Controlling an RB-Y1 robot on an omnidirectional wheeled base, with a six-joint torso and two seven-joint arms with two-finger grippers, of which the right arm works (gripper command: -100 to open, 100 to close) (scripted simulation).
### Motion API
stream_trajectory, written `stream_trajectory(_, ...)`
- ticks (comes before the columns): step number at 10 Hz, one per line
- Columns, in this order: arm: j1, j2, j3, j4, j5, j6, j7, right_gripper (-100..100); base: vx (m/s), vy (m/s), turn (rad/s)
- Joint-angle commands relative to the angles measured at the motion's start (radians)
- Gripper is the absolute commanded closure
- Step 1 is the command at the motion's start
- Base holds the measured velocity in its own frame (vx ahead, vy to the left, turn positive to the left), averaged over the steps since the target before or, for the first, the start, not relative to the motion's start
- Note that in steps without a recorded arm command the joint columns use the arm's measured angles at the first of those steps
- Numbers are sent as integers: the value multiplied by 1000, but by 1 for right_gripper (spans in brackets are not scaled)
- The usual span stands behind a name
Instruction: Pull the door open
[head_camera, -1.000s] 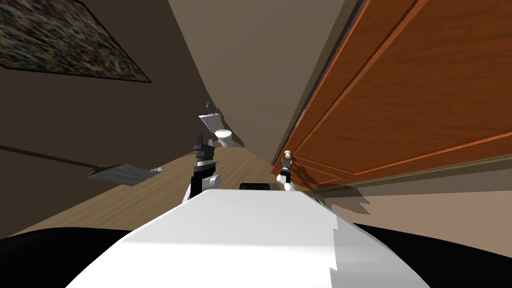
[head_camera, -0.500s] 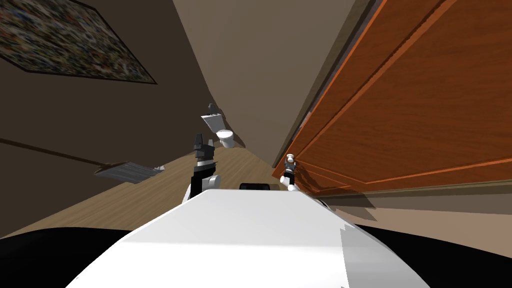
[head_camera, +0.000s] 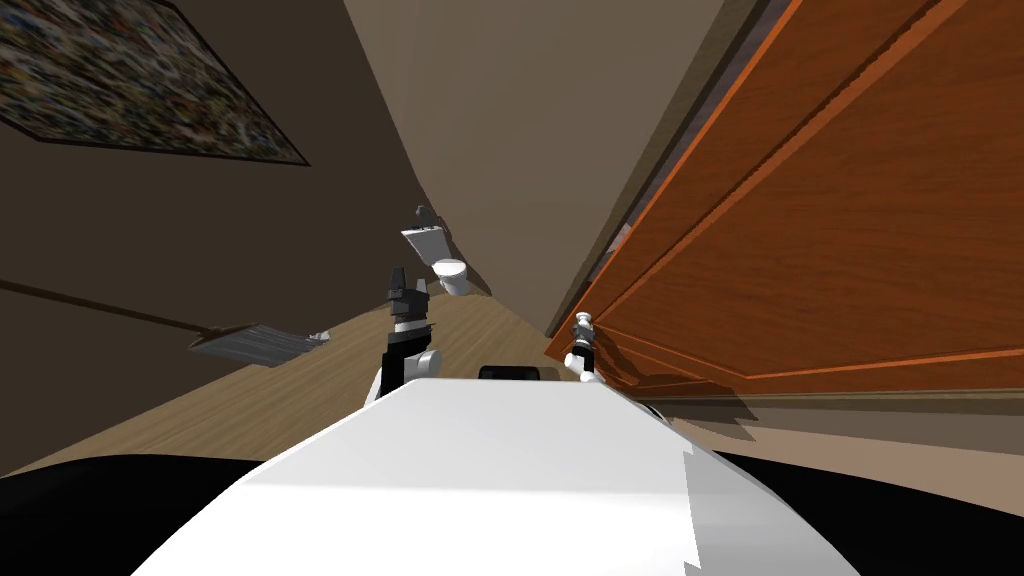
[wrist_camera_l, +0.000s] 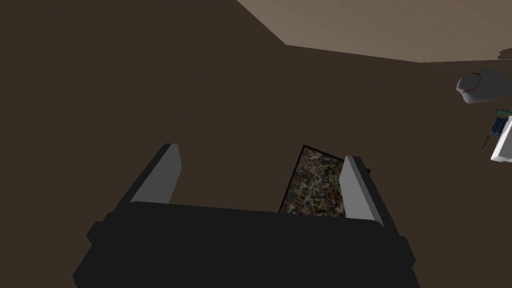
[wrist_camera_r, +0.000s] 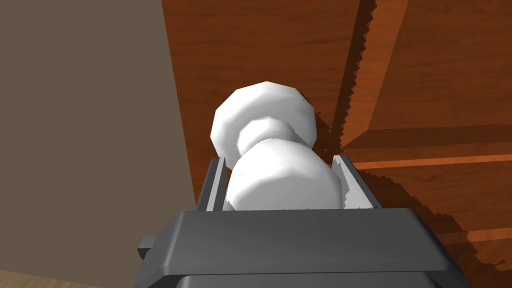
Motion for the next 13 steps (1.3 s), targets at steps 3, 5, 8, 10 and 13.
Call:
stream_trajectory(3, -1, 4, 3, 0, 1, 1, 0, 100, -9, 0, 8)
stream_trajectory(5, 10, -13, 24, -1, 13, 0, -33, 100, -68, -5, 72)
stream_trajectory(8, 22, -34, 57, -4, 31, -2, -82, 100, -228, -41, 156)
stream_trajectory(10, 31, -50, 81, -7, 44, -4, -119, 100, -247, -12, 151)
stream_trajectory(13, 44, -72, 115, -10, 63, -7, -170, 100, -196, -17, 127)
